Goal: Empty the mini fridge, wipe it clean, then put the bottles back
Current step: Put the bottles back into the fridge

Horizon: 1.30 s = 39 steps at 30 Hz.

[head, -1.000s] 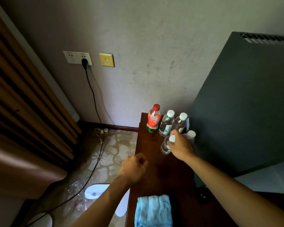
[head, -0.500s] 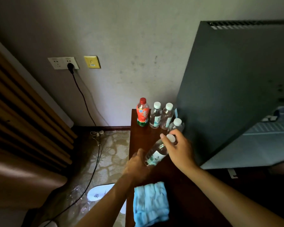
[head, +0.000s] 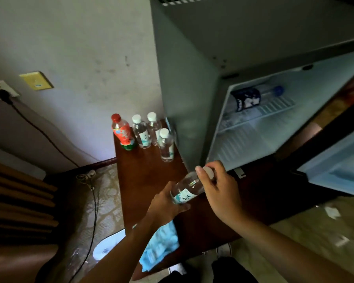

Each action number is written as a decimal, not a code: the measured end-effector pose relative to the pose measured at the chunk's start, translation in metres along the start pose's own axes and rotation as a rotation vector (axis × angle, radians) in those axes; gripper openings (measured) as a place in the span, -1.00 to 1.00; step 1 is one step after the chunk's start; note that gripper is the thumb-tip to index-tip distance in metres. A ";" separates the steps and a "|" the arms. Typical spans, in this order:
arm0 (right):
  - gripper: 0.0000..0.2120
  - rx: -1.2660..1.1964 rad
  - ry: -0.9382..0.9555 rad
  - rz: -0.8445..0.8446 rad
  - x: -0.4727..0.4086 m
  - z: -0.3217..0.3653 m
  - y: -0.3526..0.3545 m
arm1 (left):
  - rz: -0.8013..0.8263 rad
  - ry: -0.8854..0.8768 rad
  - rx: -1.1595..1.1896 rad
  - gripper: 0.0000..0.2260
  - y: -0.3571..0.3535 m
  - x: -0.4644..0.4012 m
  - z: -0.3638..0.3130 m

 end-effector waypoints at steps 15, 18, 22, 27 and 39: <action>-0.59 -0.361 -0.739 0.116 0.011 -0.098 0.084 | 0.122 -0.158 0.018 -0.52 -0.093 -0.008 -0.112; -0.62 -0.396 -0.786 -0.004 0.001 -0.113 0.097 | 0.163 -0.084 0.020 -0.47 -0.099 -0.013 -0.135; -0.69 -0.384 -0.747 -0.066 -0.021 -0.138 0.112 | 0.121 0.034 0.150 -0.56 -0.097 -0.021 -0.148; -0.64 -0.281 -0.657 -0.073 -0.037 -0.179 0.128 | -0.123 0.249 0.180 -0.85 -0.086 -0.025 -0.134; -0.46 -0.076 -0.527 -0.016 -0.069 -0.252 0.138 | -0.536 0.415 0.027 -0.52 -0.055 -0.011 -0.137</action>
Point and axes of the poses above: each hand's wrist, its own x-axis away from the middle knuckle, its own y-axis out of the back of the hand, z = x × y, the point moved 1 cm from there along -x, towards the middle knuckle, and after that the axes turned 12 degrees about y, right-handed, at the moved point
